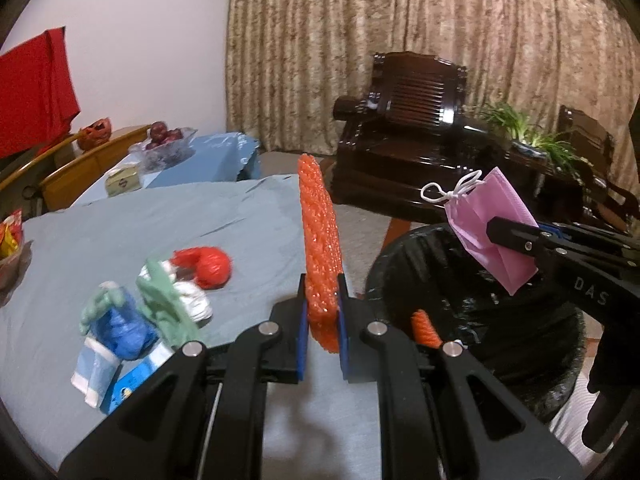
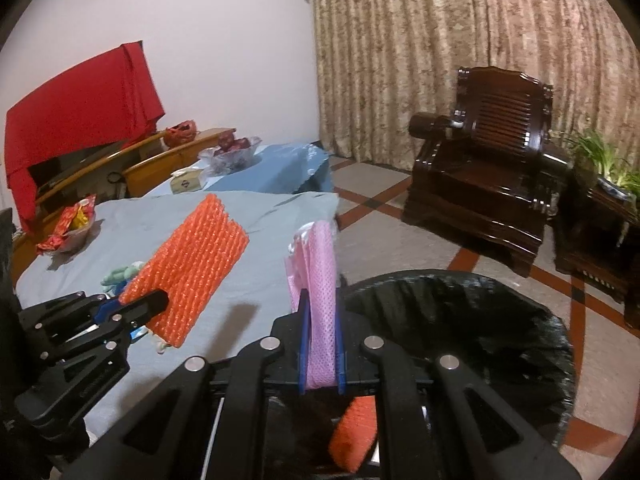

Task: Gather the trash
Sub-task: 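Carry the pink mask and orange net over the bin and release both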

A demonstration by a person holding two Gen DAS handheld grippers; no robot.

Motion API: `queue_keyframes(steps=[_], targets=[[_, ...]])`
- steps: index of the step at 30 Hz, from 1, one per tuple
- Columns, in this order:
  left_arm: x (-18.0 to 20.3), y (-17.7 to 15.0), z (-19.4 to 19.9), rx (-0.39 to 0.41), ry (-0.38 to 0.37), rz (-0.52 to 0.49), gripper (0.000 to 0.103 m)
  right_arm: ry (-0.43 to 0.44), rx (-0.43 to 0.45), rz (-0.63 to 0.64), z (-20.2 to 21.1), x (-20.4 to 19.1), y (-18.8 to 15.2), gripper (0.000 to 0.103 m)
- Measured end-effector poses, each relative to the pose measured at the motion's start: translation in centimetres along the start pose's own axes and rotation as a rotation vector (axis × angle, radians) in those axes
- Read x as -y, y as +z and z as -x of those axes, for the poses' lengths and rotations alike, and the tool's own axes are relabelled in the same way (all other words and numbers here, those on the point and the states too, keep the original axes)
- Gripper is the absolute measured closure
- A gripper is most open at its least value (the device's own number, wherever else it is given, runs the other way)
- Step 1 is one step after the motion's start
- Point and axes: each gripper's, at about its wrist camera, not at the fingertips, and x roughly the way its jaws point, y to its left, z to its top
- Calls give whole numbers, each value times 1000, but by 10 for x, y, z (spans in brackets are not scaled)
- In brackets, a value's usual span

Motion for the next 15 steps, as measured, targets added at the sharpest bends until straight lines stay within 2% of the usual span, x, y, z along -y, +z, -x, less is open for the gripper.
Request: queue_keyframes(steps=[15], targets=[[66,11,-14,-1,-137,-88,92,-130,14,-69,28,69,-8,93]])
